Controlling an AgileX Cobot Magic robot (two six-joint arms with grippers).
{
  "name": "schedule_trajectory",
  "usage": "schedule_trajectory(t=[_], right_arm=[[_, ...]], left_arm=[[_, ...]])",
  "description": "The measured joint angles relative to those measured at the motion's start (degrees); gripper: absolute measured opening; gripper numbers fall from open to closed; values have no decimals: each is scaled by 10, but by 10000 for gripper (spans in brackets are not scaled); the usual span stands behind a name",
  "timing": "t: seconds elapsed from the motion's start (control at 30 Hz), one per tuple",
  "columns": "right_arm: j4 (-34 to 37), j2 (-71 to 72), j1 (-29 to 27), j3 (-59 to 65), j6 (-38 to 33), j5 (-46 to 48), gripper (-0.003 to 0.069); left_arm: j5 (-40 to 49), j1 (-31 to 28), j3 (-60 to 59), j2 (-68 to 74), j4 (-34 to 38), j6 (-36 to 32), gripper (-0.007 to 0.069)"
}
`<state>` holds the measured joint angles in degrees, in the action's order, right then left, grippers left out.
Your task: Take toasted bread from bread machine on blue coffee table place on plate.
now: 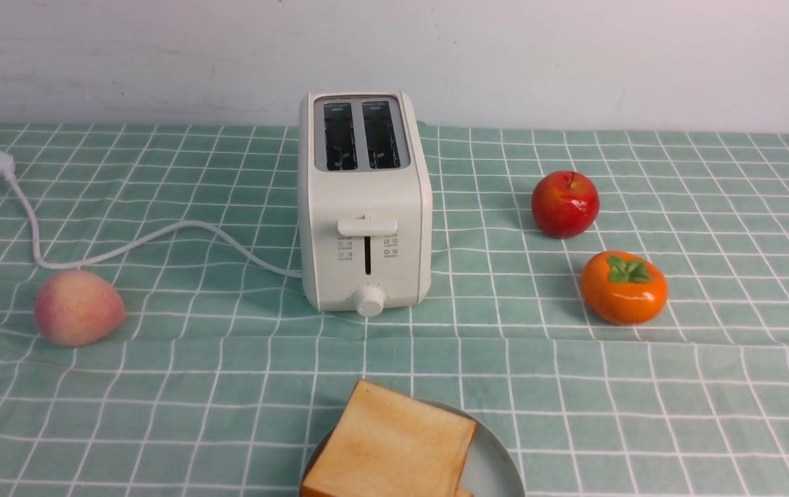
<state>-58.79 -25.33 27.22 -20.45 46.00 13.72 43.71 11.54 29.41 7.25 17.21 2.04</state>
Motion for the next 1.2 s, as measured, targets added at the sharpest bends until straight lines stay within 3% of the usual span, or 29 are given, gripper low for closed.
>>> schedule_trajectory(t=[0.27, 0.4, 0.63, 0.73, 0.83, 0.87, 1.03, 1.2], right_arm=[[-27, 0, 0, 0, 0, -7, 1], [-36, 0, 0, 1, 0, -7, 4], [-41, 0, 0, 1, 0, -8, 11], [-43, 0, 0, 1, 0, -8, 12], [-43, 0, 0, 1, 0, -8, 15], [-43, 0, 0, 1, 0, -8, 17], [-43, 0, 0, 1, 0, -8, 23], [-44, 0, 0, 1, 0, -8, 30]], left_arm=[[-186, -78, -224, -79, -40, 0, -14], [-191, -92, -299, -79, -40, 0, -14], [-197, -94, -310, -79, -46, 6, -13], [-200, -94, -310, -79, -72, 40, -13], [-203, -94, -310, -79, -138, 118, -13], [-208, -94, -310, -79, -190, 184, -12], [-214, -94, -310, -79, -283, 327, -8], [-216, -94, -310, -79, -308, 369, -4]])
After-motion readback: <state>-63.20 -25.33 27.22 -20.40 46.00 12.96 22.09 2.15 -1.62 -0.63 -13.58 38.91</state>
